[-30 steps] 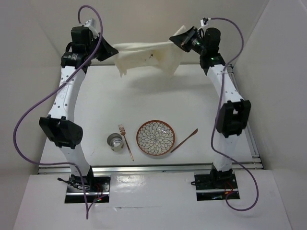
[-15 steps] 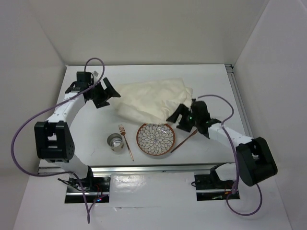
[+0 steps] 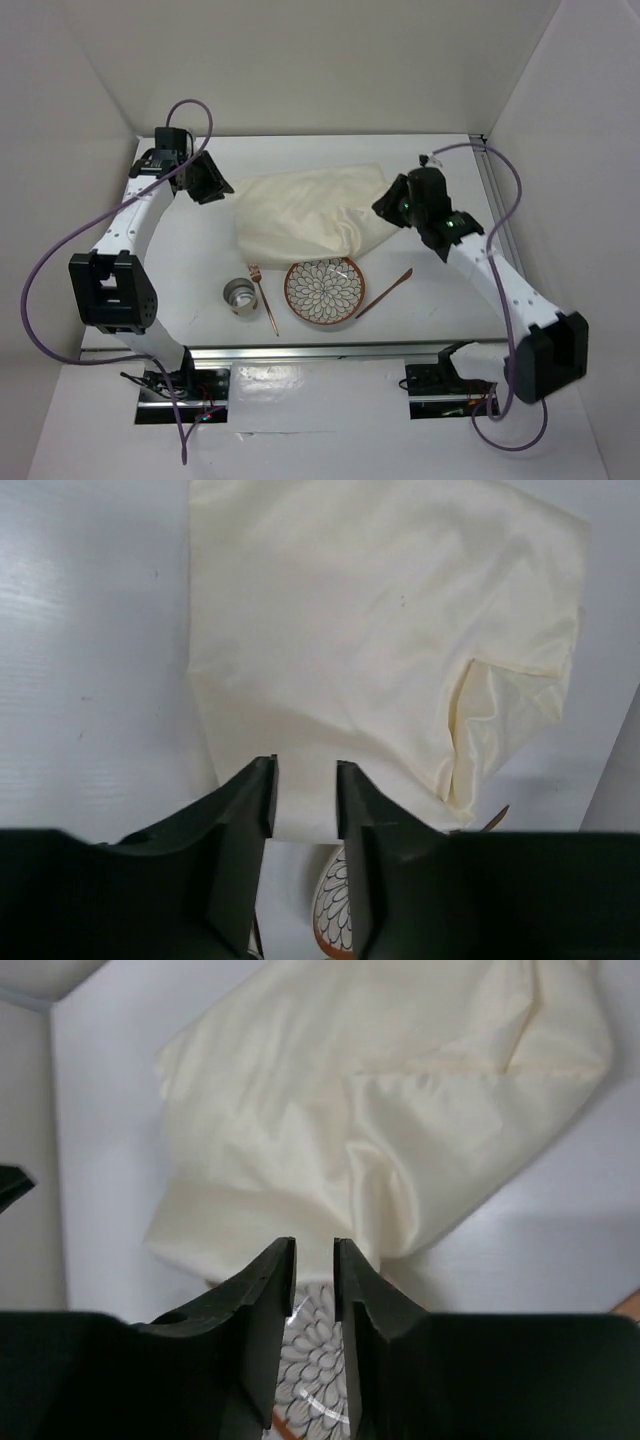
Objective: Set the dinner table for one person
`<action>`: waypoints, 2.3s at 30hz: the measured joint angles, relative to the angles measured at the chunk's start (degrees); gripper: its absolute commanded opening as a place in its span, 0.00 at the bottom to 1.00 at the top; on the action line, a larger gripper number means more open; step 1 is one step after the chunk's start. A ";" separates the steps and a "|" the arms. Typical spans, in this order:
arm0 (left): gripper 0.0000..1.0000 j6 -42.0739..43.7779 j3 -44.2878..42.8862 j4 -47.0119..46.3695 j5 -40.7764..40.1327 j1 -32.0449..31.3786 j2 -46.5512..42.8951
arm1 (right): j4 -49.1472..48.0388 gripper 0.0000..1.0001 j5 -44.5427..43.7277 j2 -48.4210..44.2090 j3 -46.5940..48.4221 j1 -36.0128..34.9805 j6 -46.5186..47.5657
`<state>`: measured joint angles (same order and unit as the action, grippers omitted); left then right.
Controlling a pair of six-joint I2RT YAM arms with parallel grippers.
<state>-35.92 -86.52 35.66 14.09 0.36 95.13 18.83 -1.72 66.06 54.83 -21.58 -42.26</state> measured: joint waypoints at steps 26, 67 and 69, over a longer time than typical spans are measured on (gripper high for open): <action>0.11 2.69 11.96 4.13 4.13 -4.90 12.22 | 22.73 0.12 -21.84 62.97 50.58 -11.06 19.30; 0.43 6.78 -2.16 7.54 11.58 1.16 11.43 | -2.49 0.49 1.27 1.55 -16.41 18.27 7.41; 0.20 7.13 -3.34 7.15 9.20 1.18 10.36 | -2.47 0.31 1.01 1.70 -12.94 18.49 7.61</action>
<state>-28.80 -89.86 42.81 23.29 1.54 105.49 16.36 -0.71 67.77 41.89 -3.09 -34.65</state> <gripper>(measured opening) 0.390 0.456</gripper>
